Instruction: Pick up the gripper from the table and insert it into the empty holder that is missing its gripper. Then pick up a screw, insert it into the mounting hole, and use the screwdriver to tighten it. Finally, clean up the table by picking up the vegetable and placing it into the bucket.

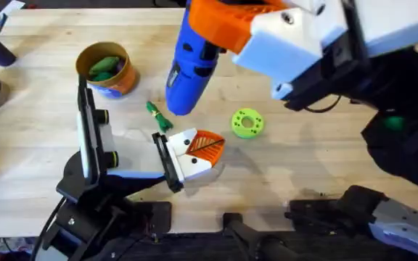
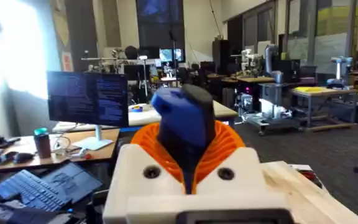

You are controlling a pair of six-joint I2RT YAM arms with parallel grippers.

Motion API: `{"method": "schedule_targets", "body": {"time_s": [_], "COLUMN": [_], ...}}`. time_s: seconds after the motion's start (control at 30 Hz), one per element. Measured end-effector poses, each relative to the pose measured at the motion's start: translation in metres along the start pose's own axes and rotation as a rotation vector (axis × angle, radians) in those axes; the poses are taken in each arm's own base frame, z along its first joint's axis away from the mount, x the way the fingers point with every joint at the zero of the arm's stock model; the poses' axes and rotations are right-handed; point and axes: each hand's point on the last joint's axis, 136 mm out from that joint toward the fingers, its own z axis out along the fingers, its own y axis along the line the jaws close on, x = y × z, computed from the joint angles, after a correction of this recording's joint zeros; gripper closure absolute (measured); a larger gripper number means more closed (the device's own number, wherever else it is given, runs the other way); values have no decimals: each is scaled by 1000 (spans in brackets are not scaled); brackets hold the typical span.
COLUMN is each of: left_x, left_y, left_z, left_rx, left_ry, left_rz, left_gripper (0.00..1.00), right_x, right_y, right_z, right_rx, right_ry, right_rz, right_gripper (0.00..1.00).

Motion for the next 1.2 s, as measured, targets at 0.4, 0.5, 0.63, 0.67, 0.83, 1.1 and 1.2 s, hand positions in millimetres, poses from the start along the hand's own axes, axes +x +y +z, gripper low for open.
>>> {"method": "schedule_targets", "body": {"time_s": [0.4, 0.5, 0.63, 0.67, 0.83, 1.1, 1.2], "left_x": [0, 0, 0, 0, 0, 0, 0], "left_y": [0, 0, 0, 0, 0, 0, 0], "left_z": [0, 0, 0, 0, 0, 0, 0], "left_rx": [-1, -1, -1, -1, -1, -1, -1], "left_ry": [0, 0, 0, 0, 0, 0, 0], "left_rz": [0, 0, 0, 0, 0, 0, 0], "left_gripper": [983, 981, 983, 983, 983, 983, 983], "right_x": [4, 25, 32, 31, 31, 35, 43], "right_y": [6, 0, -2, -2, -2, 3, 3], "right_z": [-4, -5, -5, -5, -5, -4, -2], "right_rx": [-12, 14, 21, 20, 20, -16, -32], "right_ry": [38, 120, 141, 139, 137, 151, 174], "right_rz": [70, 133, 149, 147, 144, 117, 117], "right_gripper": [964, 965, 966, 965, 965, 964, 965]}}
